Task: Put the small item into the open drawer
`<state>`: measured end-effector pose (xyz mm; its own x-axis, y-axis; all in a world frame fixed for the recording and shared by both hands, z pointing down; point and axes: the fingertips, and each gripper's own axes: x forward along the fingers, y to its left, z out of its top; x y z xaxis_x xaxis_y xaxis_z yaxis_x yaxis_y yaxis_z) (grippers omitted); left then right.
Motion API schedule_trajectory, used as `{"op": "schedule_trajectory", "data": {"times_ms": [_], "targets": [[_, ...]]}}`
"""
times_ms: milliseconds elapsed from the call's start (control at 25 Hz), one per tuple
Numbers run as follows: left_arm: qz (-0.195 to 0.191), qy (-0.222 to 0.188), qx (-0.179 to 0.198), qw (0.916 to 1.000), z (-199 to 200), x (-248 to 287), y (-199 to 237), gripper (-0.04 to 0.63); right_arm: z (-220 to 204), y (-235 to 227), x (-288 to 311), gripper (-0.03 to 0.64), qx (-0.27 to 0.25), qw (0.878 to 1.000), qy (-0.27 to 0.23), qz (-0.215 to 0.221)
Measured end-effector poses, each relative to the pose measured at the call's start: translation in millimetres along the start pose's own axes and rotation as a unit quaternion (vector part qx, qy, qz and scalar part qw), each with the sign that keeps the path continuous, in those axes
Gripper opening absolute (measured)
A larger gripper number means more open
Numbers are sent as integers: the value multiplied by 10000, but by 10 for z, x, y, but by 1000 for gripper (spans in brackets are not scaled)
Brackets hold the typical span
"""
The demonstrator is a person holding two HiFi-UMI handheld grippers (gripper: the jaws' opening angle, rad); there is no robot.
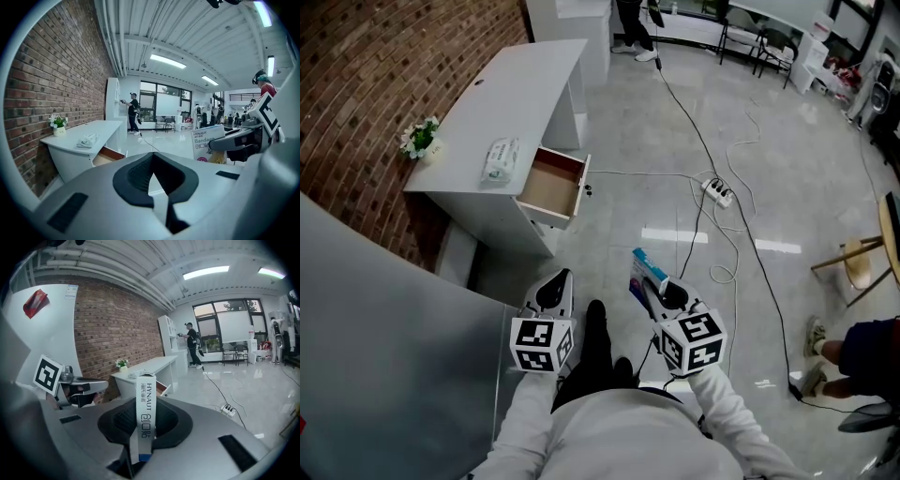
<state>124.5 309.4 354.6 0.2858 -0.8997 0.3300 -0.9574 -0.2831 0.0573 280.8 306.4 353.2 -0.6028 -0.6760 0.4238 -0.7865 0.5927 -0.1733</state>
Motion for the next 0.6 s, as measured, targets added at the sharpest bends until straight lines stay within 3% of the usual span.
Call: {"op": "schedule_trajectory", "data": {"times_ms": [240,600], "targets": [[-29,149,-104,9998,-23,404,265,17,128,-126,408,84,100,9999,78,1],[-92,140,-165,9997,247,1219,941,17,574,-331,1374,84,111,9997,196,63]]}}
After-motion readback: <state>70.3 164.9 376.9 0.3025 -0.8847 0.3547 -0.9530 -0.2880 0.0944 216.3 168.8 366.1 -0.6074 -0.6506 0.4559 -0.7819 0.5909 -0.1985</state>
